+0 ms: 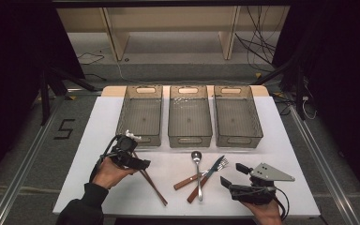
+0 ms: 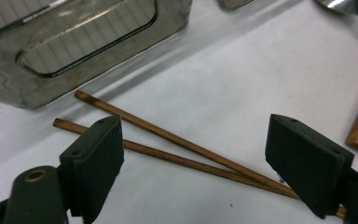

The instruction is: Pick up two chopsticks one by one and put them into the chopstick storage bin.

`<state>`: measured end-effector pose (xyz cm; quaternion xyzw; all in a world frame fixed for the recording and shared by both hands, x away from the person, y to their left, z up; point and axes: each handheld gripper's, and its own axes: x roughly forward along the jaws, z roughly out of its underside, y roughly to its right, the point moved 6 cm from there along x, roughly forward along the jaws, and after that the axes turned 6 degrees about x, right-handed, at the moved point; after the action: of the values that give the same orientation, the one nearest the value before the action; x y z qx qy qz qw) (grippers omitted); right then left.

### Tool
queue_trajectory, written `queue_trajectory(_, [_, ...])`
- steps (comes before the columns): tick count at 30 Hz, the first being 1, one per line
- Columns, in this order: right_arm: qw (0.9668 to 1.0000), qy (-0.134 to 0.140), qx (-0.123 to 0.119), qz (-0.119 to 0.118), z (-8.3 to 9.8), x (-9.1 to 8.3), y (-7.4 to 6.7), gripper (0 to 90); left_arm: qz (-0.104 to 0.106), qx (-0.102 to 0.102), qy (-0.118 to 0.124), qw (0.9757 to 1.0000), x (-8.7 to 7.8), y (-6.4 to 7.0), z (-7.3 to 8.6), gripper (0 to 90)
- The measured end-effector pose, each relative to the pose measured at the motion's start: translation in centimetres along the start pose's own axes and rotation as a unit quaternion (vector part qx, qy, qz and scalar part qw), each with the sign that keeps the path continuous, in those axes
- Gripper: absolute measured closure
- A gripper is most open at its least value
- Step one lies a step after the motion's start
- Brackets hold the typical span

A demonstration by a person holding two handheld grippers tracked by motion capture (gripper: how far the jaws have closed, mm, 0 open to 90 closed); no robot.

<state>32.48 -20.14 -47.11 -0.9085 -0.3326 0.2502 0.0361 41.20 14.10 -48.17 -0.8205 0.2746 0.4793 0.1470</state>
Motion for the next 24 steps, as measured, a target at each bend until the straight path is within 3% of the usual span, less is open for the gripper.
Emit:
queue_trajectory(8, [1.0,-0.003,0.0,0.002,0.1,0.1,0.0,23.8,0.001,-0.01,-0.03,0.9995,1.0,-0.1,0.3,20.5])
queue_trajectory(24, [1.0,-0.004,0.0,0.002,0.1,0.1,0.0,23.8,-0.004,-0.038,-0.045,0.9982,2.0,0.0,0.7,19.3])
